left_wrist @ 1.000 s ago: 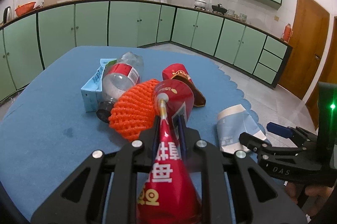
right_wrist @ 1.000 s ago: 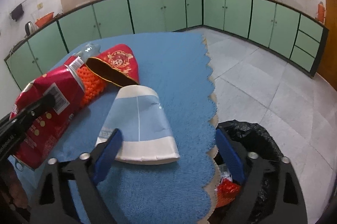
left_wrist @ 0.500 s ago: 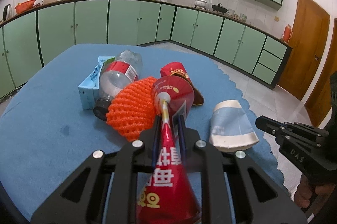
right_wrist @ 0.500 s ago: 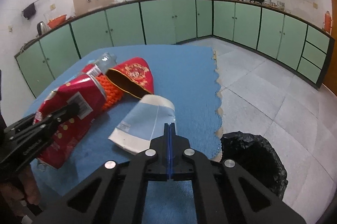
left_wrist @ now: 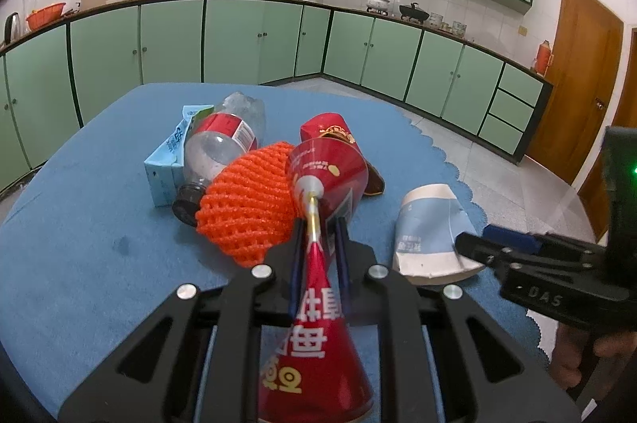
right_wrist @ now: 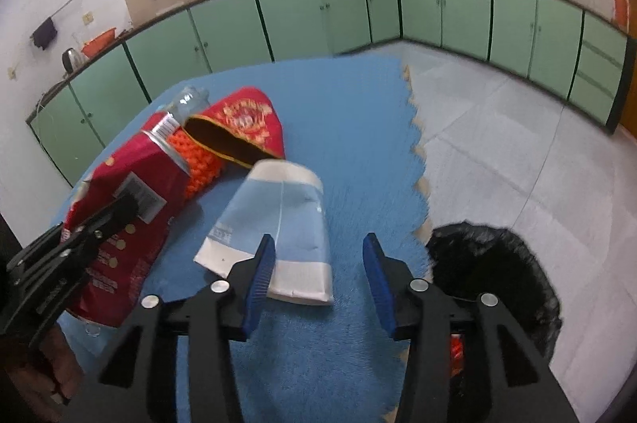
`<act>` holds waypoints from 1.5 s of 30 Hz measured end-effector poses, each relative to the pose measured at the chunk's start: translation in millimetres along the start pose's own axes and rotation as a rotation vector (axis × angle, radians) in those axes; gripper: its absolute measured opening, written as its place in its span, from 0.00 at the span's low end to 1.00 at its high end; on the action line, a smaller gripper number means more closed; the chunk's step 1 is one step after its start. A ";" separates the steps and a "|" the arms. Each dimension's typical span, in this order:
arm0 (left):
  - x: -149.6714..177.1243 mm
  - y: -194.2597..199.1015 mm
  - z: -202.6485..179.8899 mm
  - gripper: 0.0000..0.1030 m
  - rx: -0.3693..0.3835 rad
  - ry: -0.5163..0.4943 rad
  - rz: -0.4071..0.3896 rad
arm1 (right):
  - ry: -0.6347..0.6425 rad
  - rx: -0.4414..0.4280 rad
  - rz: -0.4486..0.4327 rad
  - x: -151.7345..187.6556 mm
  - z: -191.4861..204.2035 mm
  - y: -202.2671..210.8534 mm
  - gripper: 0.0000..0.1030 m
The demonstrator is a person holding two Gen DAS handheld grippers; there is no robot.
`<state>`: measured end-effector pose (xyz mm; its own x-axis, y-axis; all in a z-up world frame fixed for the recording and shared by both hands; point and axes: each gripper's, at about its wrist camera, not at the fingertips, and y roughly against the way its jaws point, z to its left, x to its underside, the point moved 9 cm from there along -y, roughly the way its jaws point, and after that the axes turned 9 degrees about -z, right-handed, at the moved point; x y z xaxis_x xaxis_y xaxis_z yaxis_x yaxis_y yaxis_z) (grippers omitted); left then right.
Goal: Collect trash
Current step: 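Grasp the white-blue paper cup with the right tool while the left tool holds the red can, then carry the red can and paper cup over the black bin with both tools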
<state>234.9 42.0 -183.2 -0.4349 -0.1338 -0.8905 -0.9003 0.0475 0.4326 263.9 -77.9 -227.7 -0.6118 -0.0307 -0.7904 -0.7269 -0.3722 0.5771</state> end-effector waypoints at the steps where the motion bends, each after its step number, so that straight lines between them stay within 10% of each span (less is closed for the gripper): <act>1: -0.6 -0.7 -0.1 0.13 0.000 -0.001 0.000 | -0.011 -0.011 0.013 2.3 0.9 -2.7 0.41; 10: -1.3 -3.8 -2.1 0.13 -0.001 -0.007 0.004 | 0.036 -0.011 -0.016 1.1 7.7 3.4 0.11; 24: -19.8 4.1 -21.6 0.11 0.061 -0.014 -0.038 | 0.069 0.039 -0.177 -46.2 -3.2 59.3 0.09; 45: -54.9 0.9 -159.0 0.10 0.269 -0.101 -0.117 | 0.013 0.276 -0.287 -65.4 -96.3 146.1 0.09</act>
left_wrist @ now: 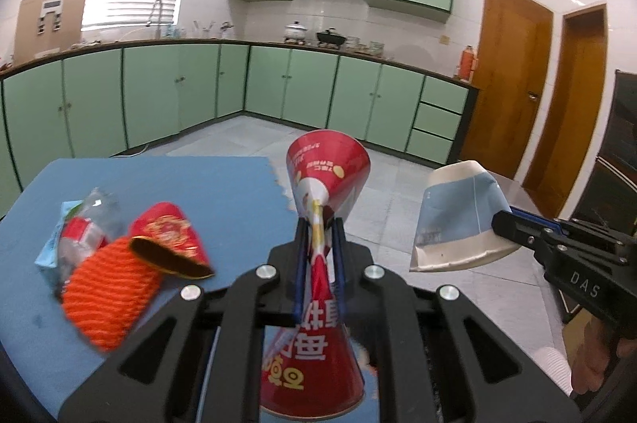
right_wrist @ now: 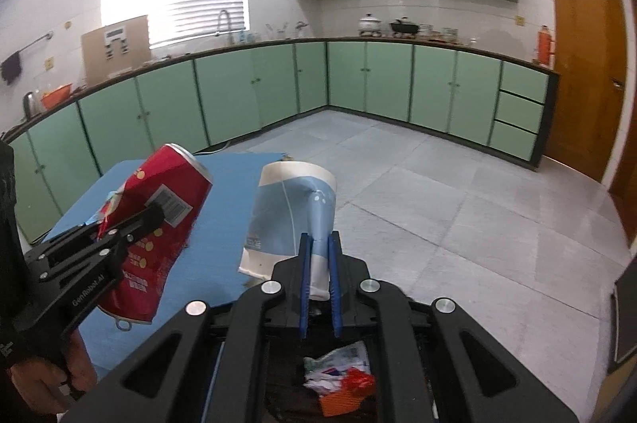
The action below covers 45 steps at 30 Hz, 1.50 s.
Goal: Collect trash
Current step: 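Carry the red can and paper cup over the black bin with both tools, then open both tools to drop the can and paper cup into the bin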
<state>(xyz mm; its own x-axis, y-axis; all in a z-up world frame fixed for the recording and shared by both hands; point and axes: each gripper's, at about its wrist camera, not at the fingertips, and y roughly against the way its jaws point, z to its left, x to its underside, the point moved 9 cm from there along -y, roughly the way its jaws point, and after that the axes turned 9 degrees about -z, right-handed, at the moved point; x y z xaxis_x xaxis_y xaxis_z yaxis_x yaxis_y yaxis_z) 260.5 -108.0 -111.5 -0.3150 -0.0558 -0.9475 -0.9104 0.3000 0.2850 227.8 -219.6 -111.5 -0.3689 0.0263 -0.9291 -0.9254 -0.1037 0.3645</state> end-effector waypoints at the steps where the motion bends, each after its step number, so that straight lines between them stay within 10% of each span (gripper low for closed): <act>1: 1.7 -0.9 -3.1 0.10 0.006 -0.002 0.000 | -0.007 0.014 -0.001 -0.1 -8.8 2.2 0.09; 20: 52.7 -61.6 -91.3 0.09 0.136 -0.030 0.122 | -0.088 0.154 0.024 24.3 -98.4 23.3 0.09; 29: 62.4 -66.0 -85.7 0.42 0.139 -0.029 0.149 | -0.109 0.153 0.044 34.0 -99.7 15.5 0.09; 45: 47.2 -54.5 -46.5 0.44 0.047 -0.040 0.114 | -0.100 0.112 0.064 40.9 -92.3 4.5 0.09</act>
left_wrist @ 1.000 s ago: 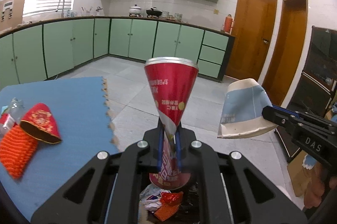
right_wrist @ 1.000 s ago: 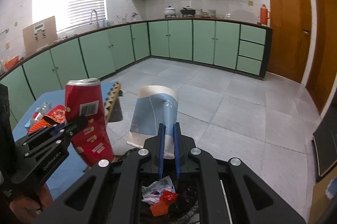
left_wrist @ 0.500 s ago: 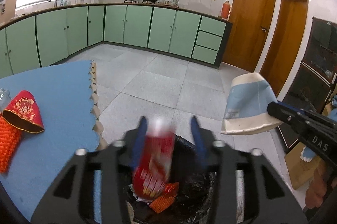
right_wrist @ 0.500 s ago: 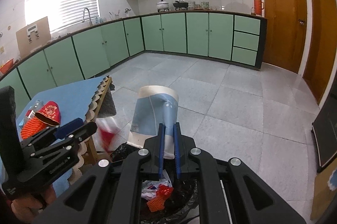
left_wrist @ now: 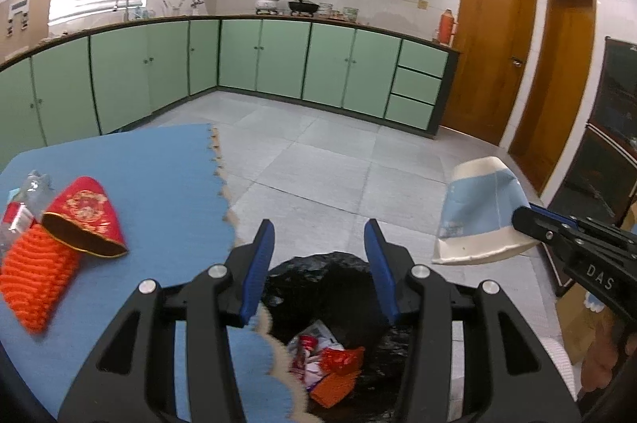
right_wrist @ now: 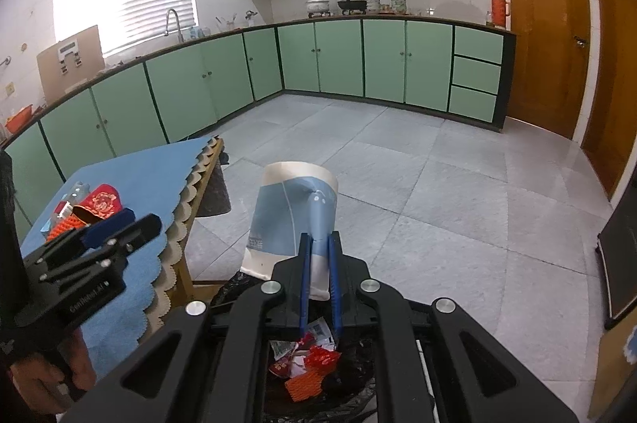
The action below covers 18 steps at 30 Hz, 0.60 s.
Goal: Collect trash
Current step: 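Open both tools to drop the can and paper cup into the bin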
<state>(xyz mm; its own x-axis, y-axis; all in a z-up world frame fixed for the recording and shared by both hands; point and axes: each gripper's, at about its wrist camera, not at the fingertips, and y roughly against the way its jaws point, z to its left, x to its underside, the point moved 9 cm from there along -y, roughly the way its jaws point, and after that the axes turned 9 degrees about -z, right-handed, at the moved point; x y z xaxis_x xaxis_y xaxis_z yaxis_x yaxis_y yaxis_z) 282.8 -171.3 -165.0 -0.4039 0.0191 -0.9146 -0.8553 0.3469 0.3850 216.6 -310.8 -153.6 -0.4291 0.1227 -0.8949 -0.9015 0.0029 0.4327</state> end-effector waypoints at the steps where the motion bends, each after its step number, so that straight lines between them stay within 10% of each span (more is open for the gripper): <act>1: 0.0 0.9 4.4 0.44 -0.009 0.002 0.000 | 0.000 -0.003 0.003 0.8 1.8 -0.9 0.09; 18: -5.6 14.9 22.1 0.45 -0.052 0.011 -0.014 | 0.008 -0.004 0.044 12.1 11.4 -20.4 0.28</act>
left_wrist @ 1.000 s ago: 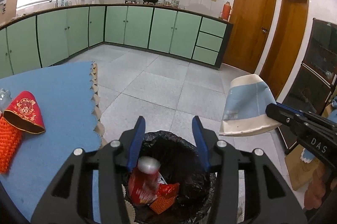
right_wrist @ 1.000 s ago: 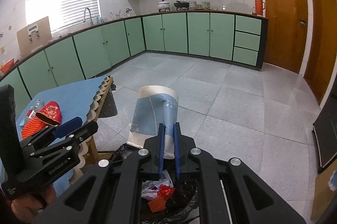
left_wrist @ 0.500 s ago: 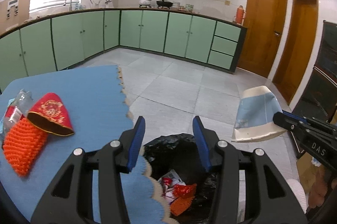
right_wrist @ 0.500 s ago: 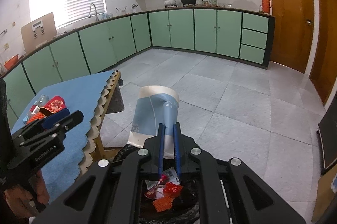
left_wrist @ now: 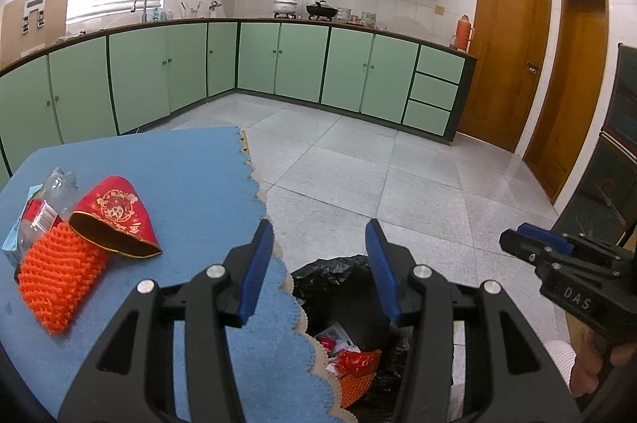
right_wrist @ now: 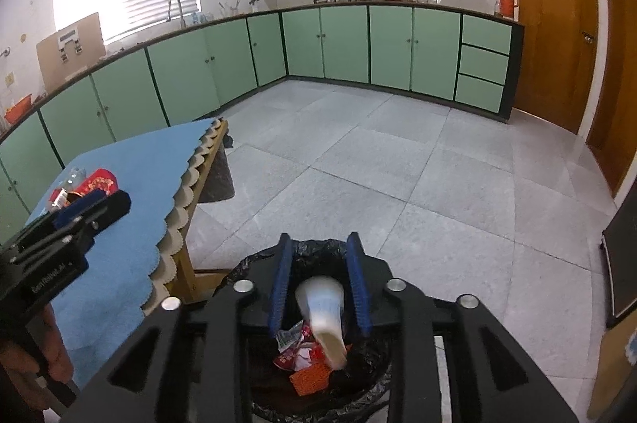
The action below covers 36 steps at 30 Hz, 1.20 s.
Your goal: Collect trash
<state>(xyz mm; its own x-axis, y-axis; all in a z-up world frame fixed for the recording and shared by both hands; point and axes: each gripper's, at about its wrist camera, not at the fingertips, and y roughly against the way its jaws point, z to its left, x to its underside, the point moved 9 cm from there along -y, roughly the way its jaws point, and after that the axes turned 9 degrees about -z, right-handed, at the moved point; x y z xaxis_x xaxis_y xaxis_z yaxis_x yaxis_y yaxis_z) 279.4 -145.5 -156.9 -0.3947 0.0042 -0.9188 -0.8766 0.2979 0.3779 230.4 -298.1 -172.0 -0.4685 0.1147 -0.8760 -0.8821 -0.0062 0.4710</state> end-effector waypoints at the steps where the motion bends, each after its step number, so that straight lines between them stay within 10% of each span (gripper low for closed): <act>1: -0.3 0.2 0.0 0.45 0.000 0.001 0.000 | -0.001 -0.001 -0.001 -0.5 0.7 0.4 0.28; 8: -4.0 6.9 3.9 0.48 -0.010 0.007 -0.009 | -0.021 -0.005 -0.039 -14.4 2.8 12.7 0.51; 12: -8.2 16.3 15.0 0.58 -0.025 0.015 -0.022 | -0.027 0.021 -0.104 -27.6 10.3 24.9 0.95; 23: -16.7 57.3 99.4 0.68 -0.187 0.012 -0.061 | -0.026 -0.052 -0.154 -44.3 57.3 27.9 0.95; 36: 19.5 58.4 215.7 0.68 -0.379 0.091 0.083 | 0.048 -0.159 -0.134 -40.2 136.5 9.0 0.95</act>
<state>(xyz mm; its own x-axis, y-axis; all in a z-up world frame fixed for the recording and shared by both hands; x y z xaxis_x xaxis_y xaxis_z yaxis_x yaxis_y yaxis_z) 279.9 77.9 -177.3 -0.4763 -0.0763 -0.8760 -0.8734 -0.0735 0.4813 247.9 -167.1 -118.3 -0.3446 0.0781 -0.9355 -0.9316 -0.1510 0.3306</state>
